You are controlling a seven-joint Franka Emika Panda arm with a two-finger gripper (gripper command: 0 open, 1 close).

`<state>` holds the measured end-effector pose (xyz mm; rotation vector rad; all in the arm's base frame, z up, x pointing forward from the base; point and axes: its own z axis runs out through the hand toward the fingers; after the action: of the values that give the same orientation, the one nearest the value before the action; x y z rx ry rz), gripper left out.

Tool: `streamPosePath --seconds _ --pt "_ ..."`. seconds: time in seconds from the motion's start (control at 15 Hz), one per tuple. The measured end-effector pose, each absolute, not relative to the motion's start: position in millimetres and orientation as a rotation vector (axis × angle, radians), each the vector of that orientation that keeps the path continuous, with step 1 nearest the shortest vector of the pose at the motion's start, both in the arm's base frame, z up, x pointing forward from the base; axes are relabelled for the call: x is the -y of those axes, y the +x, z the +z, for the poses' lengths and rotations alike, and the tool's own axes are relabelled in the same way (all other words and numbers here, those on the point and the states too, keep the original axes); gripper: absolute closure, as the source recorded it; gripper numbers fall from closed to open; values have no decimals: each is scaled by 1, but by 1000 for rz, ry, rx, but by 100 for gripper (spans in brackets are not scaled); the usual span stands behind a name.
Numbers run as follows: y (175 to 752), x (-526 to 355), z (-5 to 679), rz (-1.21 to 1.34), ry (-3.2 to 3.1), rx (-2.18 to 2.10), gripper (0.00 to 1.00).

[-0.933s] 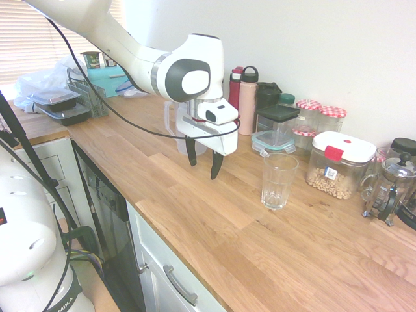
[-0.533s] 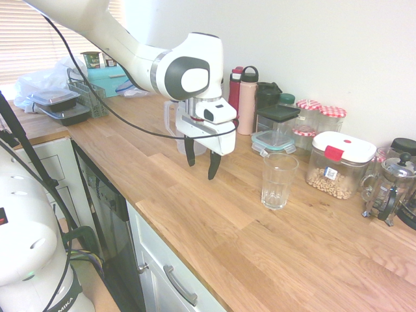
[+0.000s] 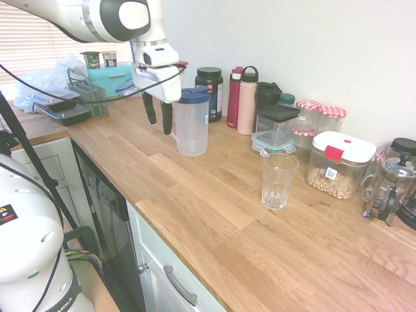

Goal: Pour me some water

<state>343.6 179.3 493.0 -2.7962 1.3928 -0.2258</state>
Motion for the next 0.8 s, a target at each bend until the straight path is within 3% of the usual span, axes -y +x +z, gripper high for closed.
streamPosePath --seconds 0.4,0.8 --pt "361 -279 485 -472 -2713 -1349 0" --pt "406 -268 463 -545 -2697 -1409 0"
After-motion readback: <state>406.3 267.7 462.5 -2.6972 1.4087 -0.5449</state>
